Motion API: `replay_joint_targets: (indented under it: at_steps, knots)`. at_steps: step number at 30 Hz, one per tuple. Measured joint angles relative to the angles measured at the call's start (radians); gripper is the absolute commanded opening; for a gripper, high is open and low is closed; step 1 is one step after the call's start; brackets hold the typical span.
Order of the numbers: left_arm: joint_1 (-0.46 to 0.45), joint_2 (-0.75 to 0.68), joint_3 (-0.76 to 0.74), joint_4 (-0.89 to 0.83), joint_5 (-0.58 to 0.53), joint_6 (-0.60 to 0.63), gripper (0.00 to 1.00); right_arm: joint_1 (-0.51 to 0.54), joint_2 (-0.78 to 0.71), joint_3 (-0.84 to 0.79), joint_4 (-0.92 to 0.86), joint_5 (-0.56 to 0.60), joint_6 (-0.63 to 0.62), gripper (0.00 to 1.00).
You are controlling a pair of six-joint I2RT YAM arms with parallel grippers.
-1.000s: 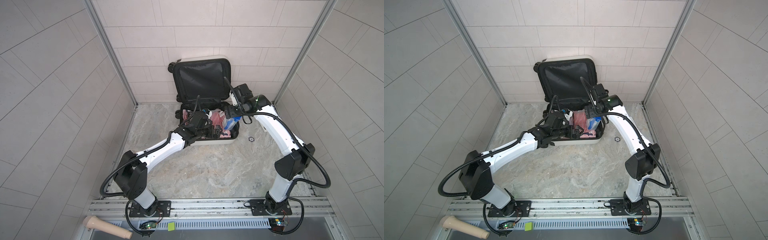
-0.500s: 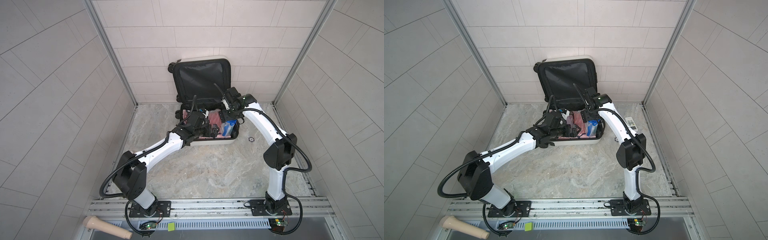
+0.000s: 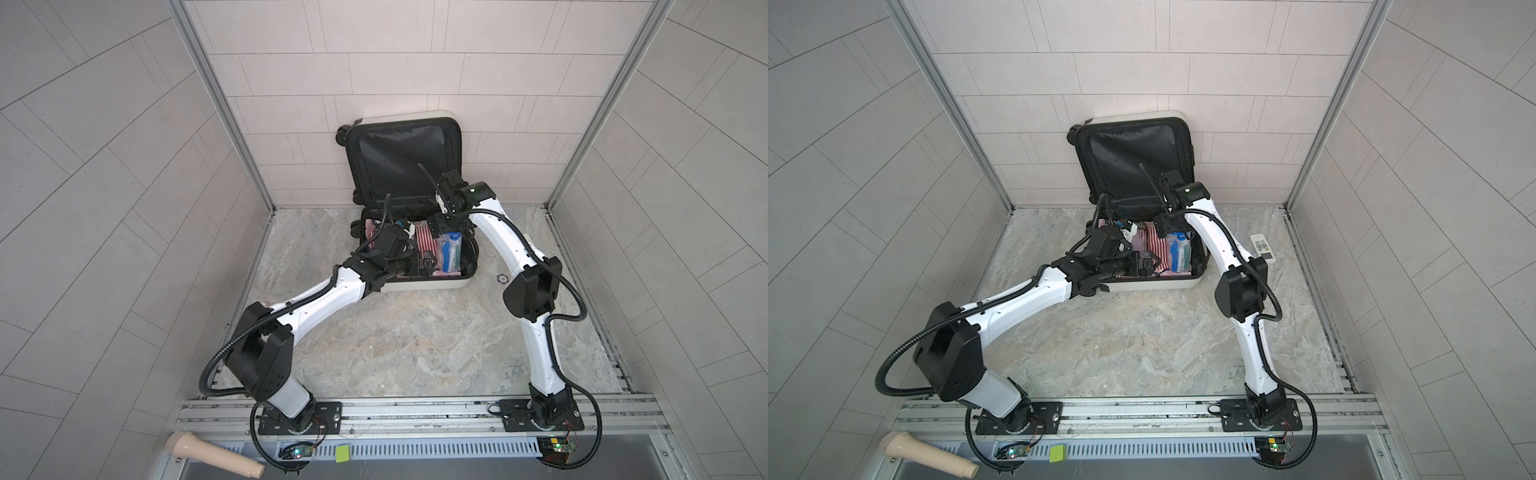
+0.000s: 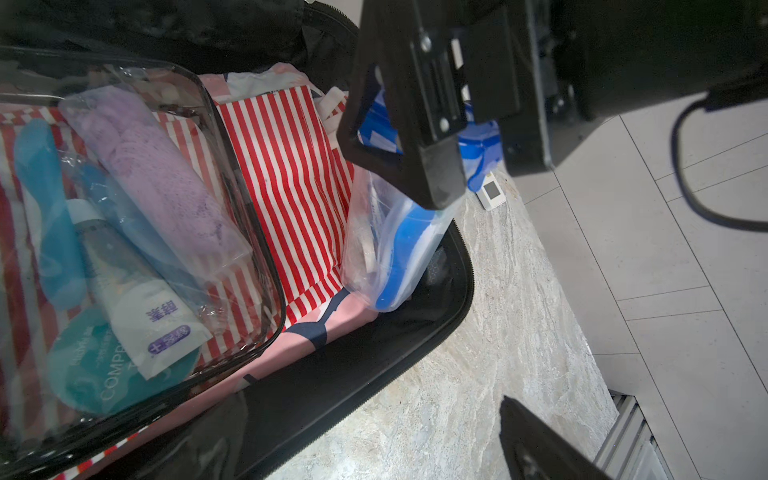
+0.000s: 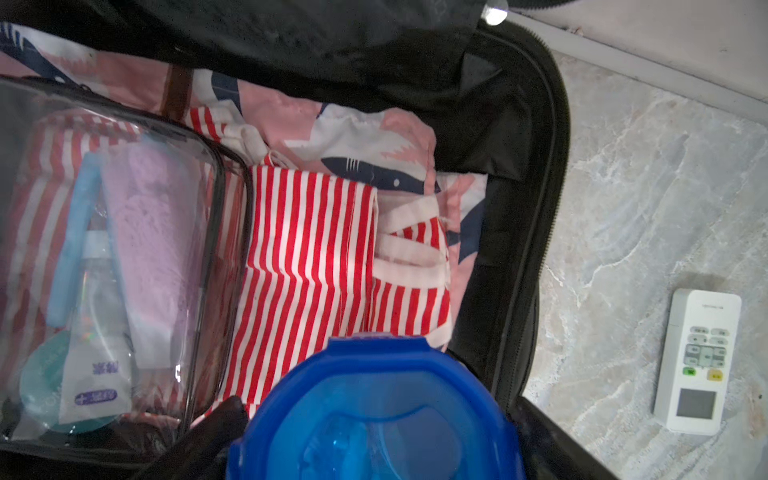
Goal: Pack the luggage
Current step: 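Lower the container into the suitcase beside the pouch with the right gripper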
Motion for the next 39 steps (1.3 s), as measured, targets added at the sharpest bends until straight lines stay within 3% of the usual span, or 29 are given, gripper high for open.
replay_joint_targets:
  at_steps: [14,16,19,23,26,32,39]
  knots:
    - [0.013,0.000,-0.012,0.012,0.006,-0.014,1.00,-0.071,0.058,0.179,0.115,-0.058,0.077,0.99]
    - [0.018,0.000,-0.014,0.015,0.007,-0.016,1.00,-0.075,0.058,0.184,0.118,-0.062,0.079,0.95]
    - [0.028,-0.002,-0.023,0.020,0.008,-0.018,1.00,-0.072,0.057,0.175,0.108,-0.070,0.084,0.82]
    - [0.053,-0.023,-0.044,0.019,0.013,-0.026,1.00,-0.067,0.018,0.087,0.082,-0.085,0.084,0.61]
    - [0.079,-0.052,-0.049,0.018,0.015,-0.031,1.00,-0.060,-0.055,-0.048,0.080,-0.089,0.085,0.54]
    - [0.128,-0.123,-0.068,0.018,0.015,-0.033,1.00,-0.045,-0.205,-0.266,0.119,-0.095,0.085,0.51]
    - [0.164,-0.169,-0.102,0.015,0.015,-0.040,1.00,-0.016,-0.223,-0.316,0.150,-0.095,0.082,0.48]
